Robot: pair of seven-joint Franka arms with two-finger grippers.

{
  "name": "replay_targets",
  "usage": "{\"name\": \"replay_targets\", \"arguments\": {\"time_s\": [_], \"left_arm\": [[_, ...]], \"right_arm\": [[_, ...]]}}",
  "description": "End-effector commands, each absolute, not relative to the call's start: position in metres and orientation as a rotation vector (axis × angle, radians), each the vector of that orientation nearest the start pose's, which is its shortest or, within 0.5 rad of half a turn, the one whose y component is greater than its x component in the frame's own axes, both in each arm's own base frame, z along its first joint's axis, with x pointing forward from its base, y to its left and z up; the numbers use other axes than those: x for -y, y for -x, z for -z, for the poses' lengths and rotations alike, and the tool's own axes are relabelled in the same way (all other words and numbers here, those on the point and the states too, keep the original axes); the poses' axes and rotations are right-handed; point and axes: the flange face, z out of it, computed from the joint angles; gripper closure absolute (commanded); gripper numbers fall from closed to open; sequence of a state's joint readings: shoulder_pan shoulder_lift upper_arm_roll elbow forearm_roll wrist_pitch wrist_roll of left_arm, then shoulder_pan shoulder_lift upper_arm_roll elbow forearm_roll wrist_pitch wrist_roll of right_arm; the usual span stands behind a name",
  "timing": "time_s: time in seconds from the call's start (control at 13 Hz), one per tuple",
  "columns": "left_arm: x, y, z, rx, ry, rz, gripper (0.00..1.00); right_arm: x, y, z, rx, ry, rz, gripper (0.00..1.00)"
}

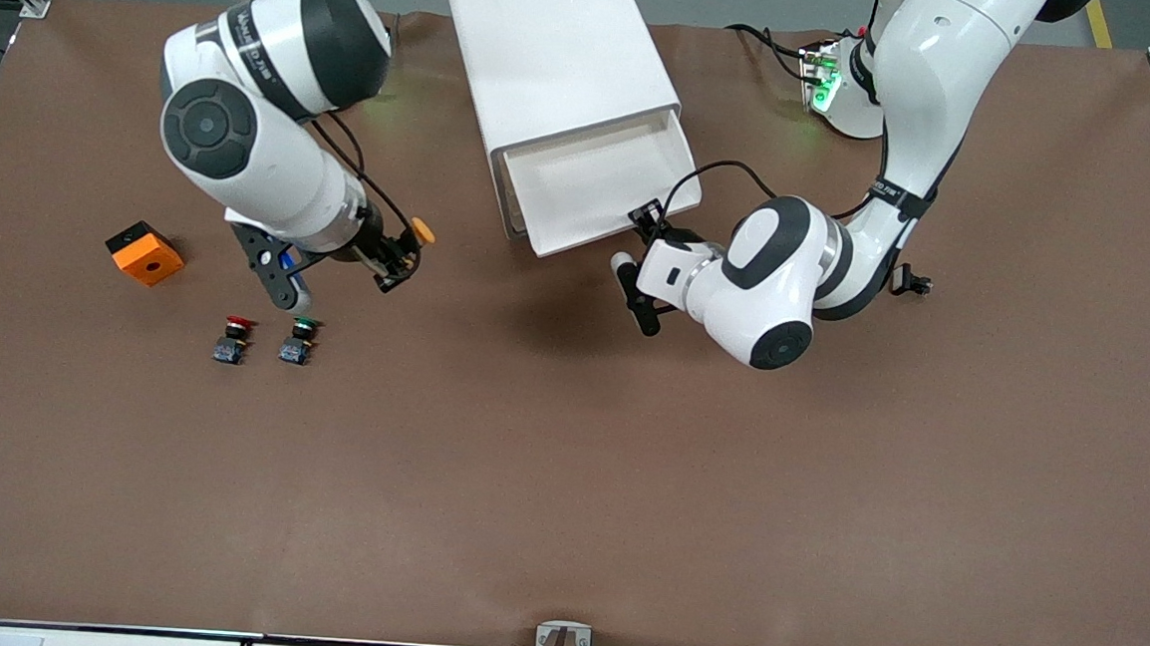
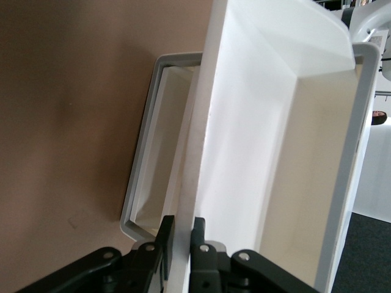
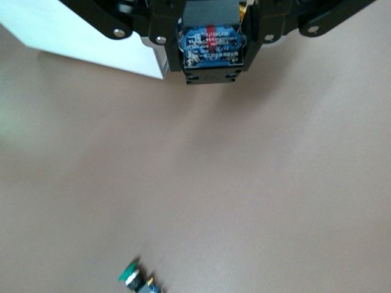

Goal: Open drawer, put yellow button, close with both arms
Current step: 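Carry the yellow button over the open drawer with the right gripper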

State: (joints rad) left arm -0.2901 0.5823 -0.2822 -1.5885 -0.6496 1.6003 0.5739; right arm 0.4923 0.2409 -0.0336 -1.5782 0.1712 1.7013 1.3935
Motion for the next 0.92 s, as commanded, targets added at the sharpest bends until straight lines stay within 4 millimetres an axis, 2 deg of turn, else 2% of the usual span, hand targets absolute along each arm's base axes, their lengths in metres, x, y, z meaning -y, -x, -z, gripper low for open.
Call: {"name": "replay_targets", "arguments": {"time_s": [0.0,0.15,0.23,0.31,0.38,0.46,0.61,0.84], "left_arm": [[0.357,-0.535,-0.291,1.005,-2.134,0.635,0.9],[0.358,-0.534,-0.291,1.004,-2.136,0.637,0.86],[0.36,-0.533,-0.291,1.005,-2.135,0.639,0.76],[0.36,-0.534,-0.291,1.006,-2.133,0.638,0.55],[0.36,-0.533,-0.29,1.015,-2.128,0.636,0.11],[0.36,-0.533,-0.289,1.011,-2.125,0.637,0.0],[0.361,-0.534,-0.294,1.001,-2.129,0.631,0.0],[0.359,-0.541,-0.316,0.949,-2.172,0.618,0.0]], "right_arm": [[-0.318,-0.539,-0.504,-1.519,2.708,-0.339,1.0],[-0.337,-0.529,-0.511,-1.552,2.689,-0.333,1.0],[-0.345,-0.524,-0.513,-1.579,2.675,-0.33,1.0],[-0.357,-0.516,-0.514,-1.604,2.666,-0.33,1.0],[-0.37,-0.508,-0.514,-1.635,2.654,-0.33,1.0],[-0.381,-0.5,-0.518,-1.658,2.639,-0.326,1.0],[-0.41,-0.478,-0.523,-1.724,2.604,-0.315,1.0],[-0.443,-0.454,-0.515,-1.82,2.573,-0.305,1.0]]}}
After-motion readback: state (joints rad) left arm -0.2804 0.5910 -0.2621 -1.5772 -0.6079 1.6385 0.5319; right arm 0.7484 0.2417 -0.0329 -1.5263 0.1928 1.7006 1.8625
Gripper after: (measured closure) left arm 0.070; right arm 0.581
